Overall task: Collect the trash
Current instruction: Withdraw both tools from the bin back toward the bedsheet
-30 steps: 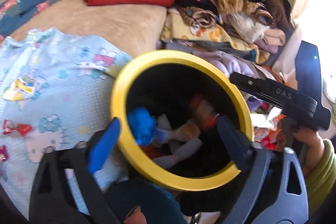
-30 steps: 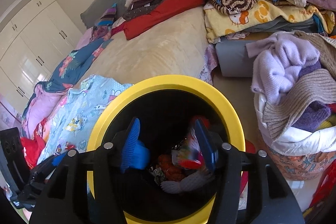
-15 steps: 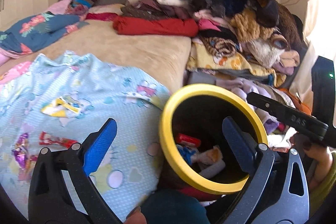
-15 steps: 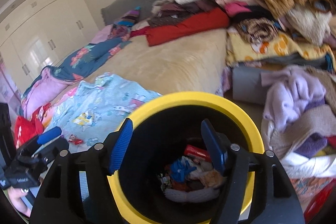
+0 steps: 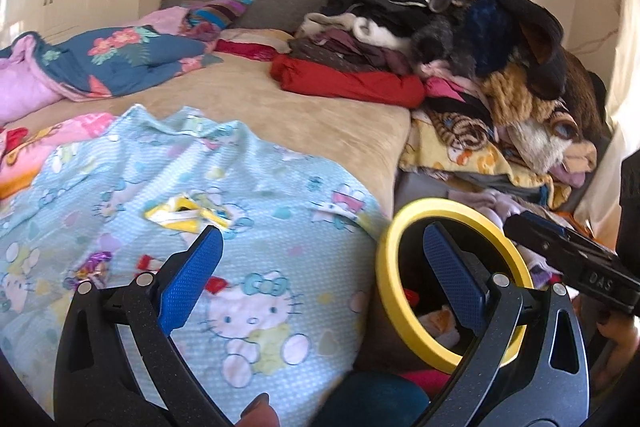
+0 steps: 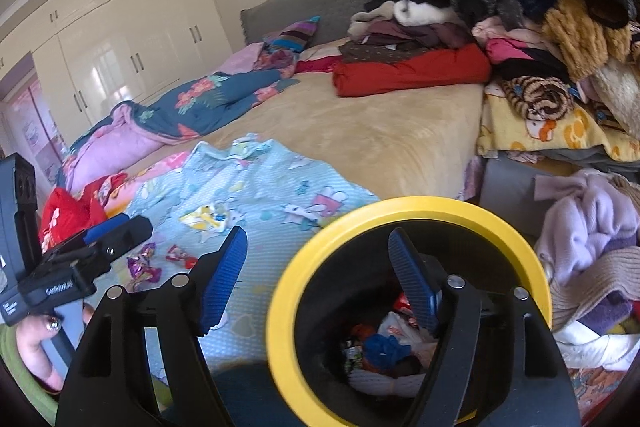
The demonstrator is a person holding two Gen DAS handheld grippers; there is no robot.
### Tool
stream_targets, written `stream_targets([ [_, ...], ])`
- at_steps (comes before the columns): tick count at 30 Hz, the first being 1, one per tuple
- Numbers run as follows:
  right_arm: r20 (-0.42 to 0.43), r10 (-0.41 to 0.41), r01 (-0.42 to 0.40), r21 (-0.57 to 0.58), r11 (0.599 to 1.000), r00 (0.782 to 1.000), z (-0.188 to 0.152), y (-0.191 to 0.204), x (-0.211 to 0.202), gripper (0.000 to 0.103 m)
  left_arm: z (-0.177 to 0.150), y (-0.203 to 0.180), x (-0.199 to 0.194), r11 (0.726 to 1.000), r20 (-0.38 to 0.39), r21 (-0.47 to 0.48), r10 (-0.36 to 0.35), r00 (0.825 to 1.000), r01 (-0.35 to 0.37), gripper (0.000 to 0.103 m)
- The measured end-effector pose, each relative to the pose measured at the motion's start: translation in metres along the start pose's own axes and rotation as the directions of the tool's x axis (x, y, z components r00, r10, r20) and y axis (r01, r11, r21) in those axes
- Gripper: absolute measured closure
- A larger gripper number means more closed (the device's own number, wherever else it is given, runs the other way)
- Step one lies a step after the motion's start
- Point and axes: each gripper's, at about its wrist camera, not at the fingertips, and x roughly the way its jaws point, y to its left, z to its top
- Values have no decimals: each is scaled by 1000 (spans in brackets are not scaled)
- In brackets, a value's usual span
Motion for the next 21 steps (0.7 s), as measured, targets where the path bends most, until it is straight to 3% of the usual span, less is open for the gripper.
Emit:
stream_targets([
  [21,-73,140,-150,-162,975,987,8,93,43,31,7,78,-25,984,56,-129,134,989,-126,11],
])
